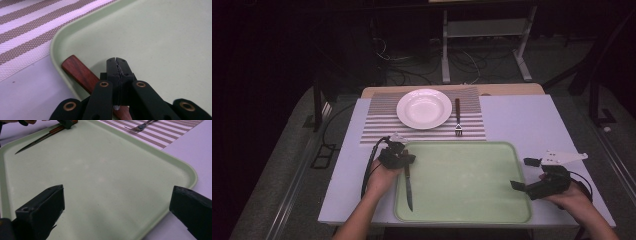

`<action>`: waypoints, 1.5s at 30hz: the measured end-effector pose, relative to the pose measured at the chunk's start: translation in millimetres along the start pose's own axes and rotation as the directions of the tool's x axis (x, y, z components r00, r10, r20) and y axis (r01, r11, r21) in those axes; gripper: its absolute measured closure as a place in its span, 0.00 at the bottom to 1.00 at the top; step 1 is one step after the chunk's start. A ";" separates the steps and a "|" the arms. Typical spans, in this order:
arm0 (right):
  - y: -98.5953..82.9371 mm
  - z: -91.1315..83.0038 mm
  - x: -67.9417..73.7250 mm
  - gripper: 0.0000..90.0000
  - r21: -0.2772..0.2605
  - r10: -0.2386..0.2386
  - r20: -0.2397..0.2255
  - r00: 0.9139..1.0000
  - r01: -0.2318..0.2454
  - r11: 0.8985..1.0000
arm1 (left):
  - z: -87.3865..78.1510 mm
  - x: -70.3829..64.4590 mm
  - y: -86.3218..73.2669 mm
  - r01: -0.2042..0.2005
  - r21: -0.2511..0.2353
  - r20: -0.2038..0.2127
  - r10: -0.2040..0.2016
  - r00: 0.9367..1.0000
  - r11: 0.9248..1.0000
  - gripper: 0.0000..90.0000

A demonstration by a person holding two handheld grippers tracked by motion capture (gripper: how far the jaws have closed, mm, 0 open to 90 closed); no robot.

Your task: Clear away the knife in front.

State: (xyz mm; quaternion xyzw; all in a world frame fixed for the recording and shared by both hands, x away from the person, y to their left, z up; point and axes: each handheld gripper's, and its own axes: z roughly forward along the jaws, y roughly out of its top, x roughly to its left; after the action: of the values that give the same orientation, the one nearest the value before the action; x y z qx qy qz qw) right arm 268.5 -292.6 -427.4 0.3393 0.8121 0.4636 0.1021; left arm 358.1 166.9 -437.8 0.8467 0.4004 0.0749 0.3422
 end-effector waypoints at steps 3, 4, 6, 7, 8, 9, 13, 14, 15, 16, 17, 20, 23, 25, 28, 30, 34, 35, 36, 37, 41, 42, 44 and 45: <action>0.0 -0.1 0.5 0.00 0.001 -0.001 -0.001 1.000 0.001 1.000 | -0.5 1.6 0.0 -0.018 -0.001 -0.010 0.018 1.000 1.000 0.99; 0.0 -0.2 0.6 0.00 0.000 -0.001 -0.002 1.000 0.001 1.000 | -0.7 2.2 -0.1 -0.014 -0.001 -0.010 0.014 1.000 1.000 0.99; 0.0 -0.2 0.8 0.00 0.000 -0.002 -0.003 1.000 0.002 1.000 | -1.2 3.2 -0.3 -0.018 0.000 -0.013 0.018 1.000 1.000 0.99; -0.1 -0.2 0.9 0.00 0.000 -0.002 -0.002 1.000 0.002 1.000 | -1.2 3.3 -0.5 -0.015 -0.002 -0.009 0.015 1.000 1.000 0.99; -0.1 -0.2 1.0 0.00 0.000 -0.002 -0.003 1.000 0.002 1.000 | -1.1 3.5 -0.5 -0.018 -0.003 -0.007 0.018 1.000 1.000 0.98; -0.1 -0.2 1.1 0.00 0.000 -0.003 -0.003 1.000 0.003 1.000 | -1.1 3.4 -0.4 -0.023 -0.004 -0.007 0.023 1.000 1.000 0.97; -0.1 0.0 1.4 0.00 0.000 -0.005 -0.005 1.000 0.005 1.000 | -3.3 1.1 0.4 -0.028 -0.040 0.014 0.029 0.999 0.999 0.87; 0.0 -0.1 1.5 0.00 0.000 -0.004 -0.005 1.000 0.004 1.000 | -5.3 0.7 0.9 -0.033 -0.057 0.028 0.035 0.999 0.998 0.84; 0.0 -0.2 1.5 0.00 0.000 -0.004 -0.006 1.000 0.004 1.000 | -7.9 -0.1 1.4 -0.043 -0.076 0.037 0.046 0.998 0.996 0.80; 0.0 -0.3 1.5 0.00 0.000 -0.004 -0.007 1.000 0.004 1.000 | -10.0 -0.9 1.6 -0.048 -0.088 0.041 0.052 0.998 0.995 0.75; 0.0 -0.3 1.5 0.00 0.000 -0.003 -0.007 1.000 0.003 1.000 | -14.0 -2.0 1.8 -0.058 -0.103 0.051 0.064 0.997 0.993 0.70; -0.1 -0.4 1.5 0.00 0.000 -0.002 -0.006 1.000 0.002 1.000 | -23.7 -4.0 0.0 -0.072 -0.147 0.067 0.082 0.994 0.987 0.57; -0.1 -0.7 1.3 0.00 0.000 0.000 -0.005 1.000 0.000 1.000 | -33.5 -5.2 -2.2 -0.075 -0.181 0.090 0.092 0.992 0.981 0.47; -0.1 -0.6 1.1 0.00 -0.001 0.003 -0.006 1.000 -0.003 1.000 | -40.0 -6.4 -4.6 -0.085 -0.198 0.100 0.106 0.989 0.977 0.37; -0.1 -0.6 0.8 0.00 -0.002 0.002 -0.006 1.000 -0.002 1.000 | -46.6 -6.9 -9.0 -0.092 -0.211 0.092 0.113 0.989 0.973 0.27; -0.1 -0.9 0.9 0.00 -0.003 0.003 -0.006 1.000 -0.003 1.000 | -49.8 -6.2 -12.2 -0.085 -0.216 0.093 0.107 0.990 0.973 0.21; -0.2 -1.3 1.0 0.00 -0.004 0.002 -0.004 1.000 -0.002 1.000 | -55.5 -6.1 -17.4 -0.090 -0.234 0.069 0.109 0.992 0.968 0.12; -0.2 -1.4 1.0 0.00 -0.004 0.002 -0.004 1.000 -0.002 1.000 | -56.6 -6.1 -18.1 -0.083 -0.236 0.059 0.100 0.993 0.968 0.08; -0.2 -1.4 0.9 0.00 -0.005 0.002 -0.003 1.000 -0.002 1.000 | -57.9 -5.8 -19.3 -0.076 -0.243 0.058 0.093 0.994 0.967 0.04; -0.1 -1.5 0.9 0.00 -0.005 0.003 -0.002 1.000 -0.003 1.000 | -59.3 -5.8 -21.0 -0.073 -0.252 0.066 0.092 0.994 0.965 0.03; -0.1 -2.3 0.5 0.00 -0.009 0.007 -0.004 1.000 -0.007 1.000 | -64.0 -7.1 -29.0 -0.084 -0.271 0.058 0.103 0.993 0.959 0.00; -0.1 -2.5 0.5 0.00 -0.011 0.009 -0.005 1.000 -0.009 1.000 | -65.2 -7.0 -31.2 -0.088 -0.273 0.054 0.107 0.993 0.958 0.00; 0.0 -2.8 0.3 0.00 -0.013 0.010 -0.005 1.000 -0.010 1.000 | -66.9 -6.6 -35.8 -0.085 -0.278 0.054 0.104 0.993 0.957 0.00; 0.0 -2.8 0.3 0.00 -0.013 0.010 -0.005 1.000 -0.010 1.000 | -67.6 -6.2 -37.6 -0.084 -0.277 0.058 0.103 0.993 0.957 0.00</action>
State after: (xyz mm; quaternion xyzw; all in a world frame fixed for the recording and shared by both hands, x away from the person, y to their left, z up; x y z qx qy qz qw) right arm 266.9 -294.4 -425.8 0.3417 0.8074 0.4704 0.1000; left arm 303.3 214.2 -409.9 0.8114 0.3333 0.1153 0.4661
